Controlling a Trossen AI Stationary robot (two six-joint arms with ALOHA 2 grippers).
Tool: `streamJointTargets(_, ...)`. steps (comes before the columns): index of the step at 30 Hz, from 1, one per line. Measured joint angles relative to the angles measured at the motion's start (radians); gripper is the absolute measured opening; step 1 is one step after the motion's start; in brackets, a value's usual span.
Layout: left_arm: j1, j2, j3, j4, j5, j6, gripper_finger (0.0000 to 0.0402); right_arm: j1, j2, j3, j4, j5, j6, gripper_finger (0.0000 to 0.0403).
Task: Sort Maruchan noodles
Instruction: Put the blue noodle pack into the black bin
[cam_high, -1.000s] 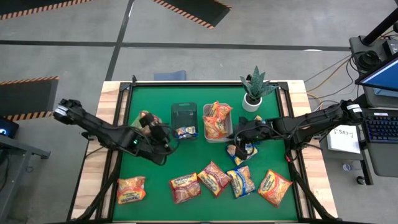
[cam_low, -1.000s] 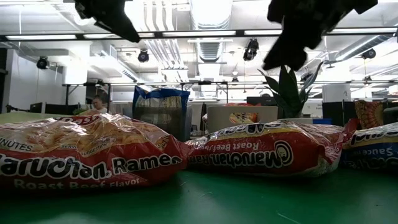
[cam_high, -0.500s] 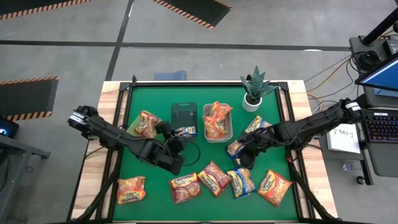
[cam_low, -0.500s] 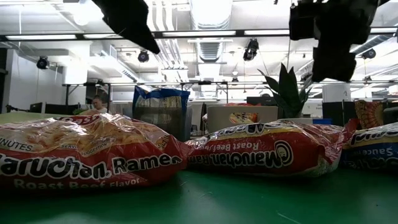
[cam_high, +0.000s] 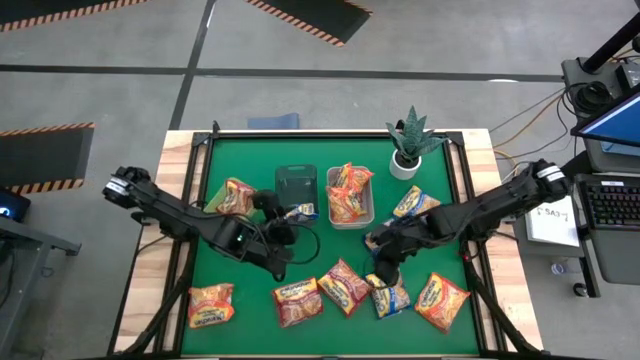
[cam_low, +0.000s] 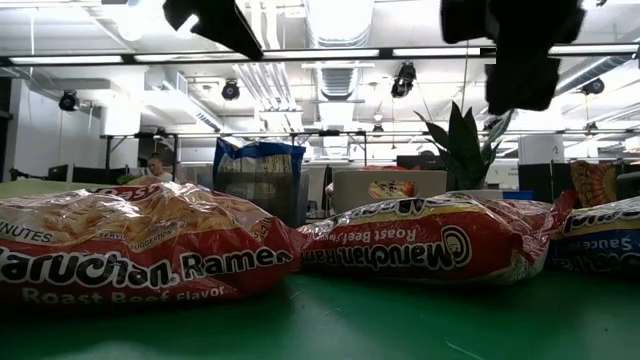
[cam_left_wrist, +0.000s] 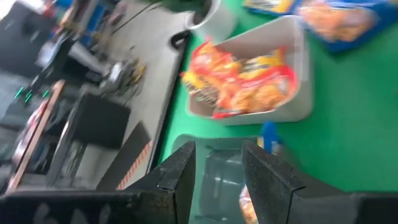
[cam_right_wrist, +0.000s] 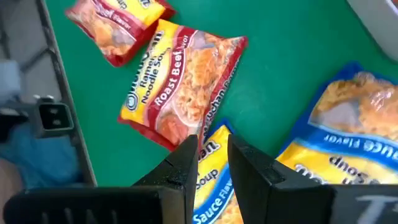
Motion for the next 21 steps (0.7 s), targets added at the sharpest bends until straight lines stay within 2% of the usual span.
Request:
streamJointTargets(6,0.001,-0.007,-0.018,0.157,0.135,0.219,0.0113,0.001,0.156,0.176,-0.311,0.041,0.0,0.0076)
streamJointTargets(10,0.001,-0.008,-0.018,0.238,0.213,0.315,0.0113,0.018,0.238,0.239,-0.515,0.042,0.024,0.0076)
streamJointTargets(16,0.001,-0.023,-0.023,0.246,0.214,0.326,0.0113,0.041,0.298,0.254,-0.559,0.033,0.076,0.0086)
streamJointTargets(21,0.001,-0.084,-0.109,0.245,0.176,0.287,0.0108,0.039,0.313,0.253,-0.558,0.015,0.177,0.0126)
